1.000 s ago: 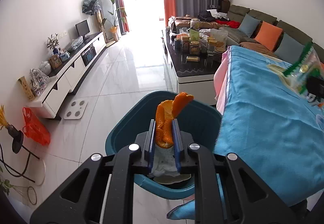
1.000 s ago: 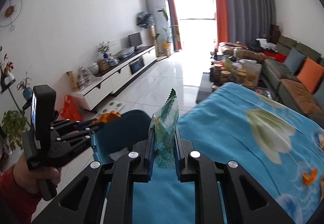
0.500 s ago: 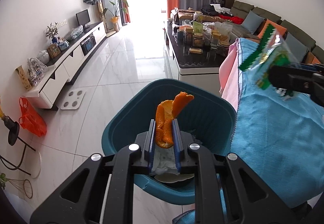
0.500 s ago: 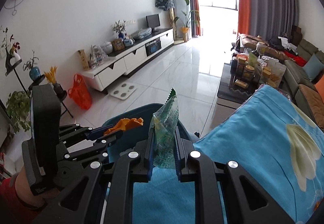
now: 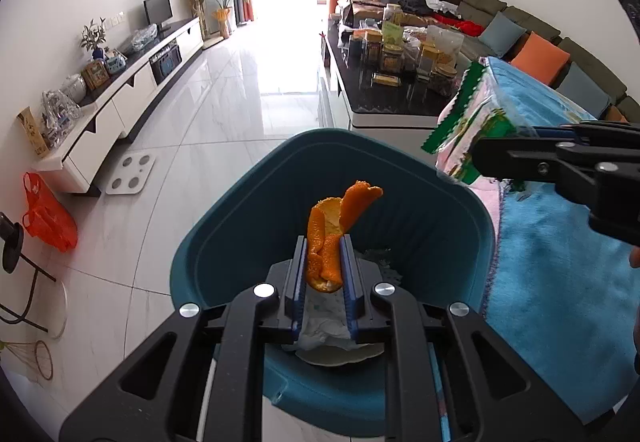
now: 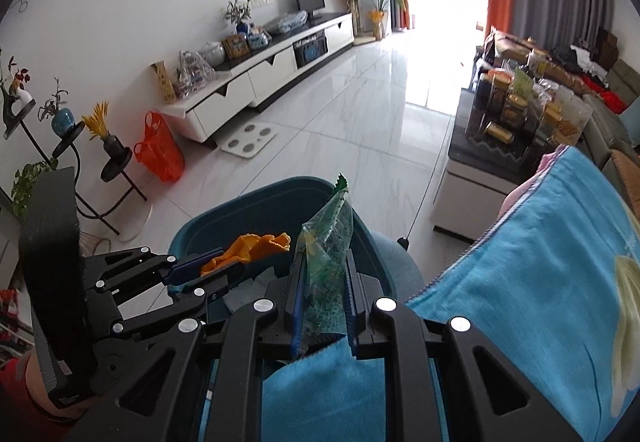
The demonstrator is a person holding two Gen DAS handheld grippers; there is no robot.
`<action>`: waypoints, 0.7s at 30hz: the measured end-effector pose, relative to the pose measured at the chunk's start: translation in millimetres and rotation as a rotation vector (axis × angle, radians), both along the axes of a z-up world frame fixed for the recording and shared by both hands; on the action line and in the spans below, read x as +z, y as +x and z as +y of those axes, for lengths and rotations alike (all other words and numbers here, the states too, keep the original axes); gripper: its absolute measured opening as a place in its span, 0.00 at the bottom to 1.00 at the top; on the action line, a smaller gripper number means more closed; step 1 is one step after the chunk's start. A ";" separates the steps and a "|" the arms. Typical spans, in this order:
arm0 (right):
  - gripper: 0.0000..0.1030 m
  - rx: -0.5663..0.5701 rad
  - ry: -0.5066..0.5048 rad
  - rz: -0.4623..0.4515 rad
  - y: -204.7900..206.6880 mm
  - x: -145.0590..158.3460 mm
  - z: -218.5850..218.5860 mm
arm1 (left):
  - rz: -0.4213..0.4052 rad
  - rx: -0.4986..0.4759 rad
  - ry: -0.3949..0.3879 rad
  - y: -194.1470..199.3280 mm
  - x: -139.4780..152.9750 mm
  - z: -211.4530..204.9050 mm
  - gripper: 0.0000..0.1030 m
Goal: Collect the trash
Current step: 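Open the left tool over the teal bin while the right tool releases the green wrapper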
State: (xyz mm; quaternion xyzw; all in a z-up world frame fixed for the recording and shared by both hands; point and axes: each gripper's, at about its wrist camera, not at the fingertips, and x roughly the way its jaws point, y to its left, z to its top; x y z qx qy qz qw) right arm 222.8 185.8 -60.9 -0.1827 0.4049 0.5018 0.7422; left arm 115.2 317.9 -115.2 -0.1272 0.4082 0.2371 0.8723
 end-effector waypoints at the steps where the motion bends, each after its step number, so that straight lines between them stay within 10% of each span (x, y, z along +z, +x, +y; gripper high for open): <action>1: 0.15 0.003 -0.010 0.007 3.5 -2.4 1.8 | 0.002 -0.002 -0.007 1.6 -3.0 1.8 0.16; 21: 0.16 0.087 -0.205 0.023 7.6 -32.7 49.9 | 0.052 -0.016 -0.050 30.9 -37.2 15.1 0.17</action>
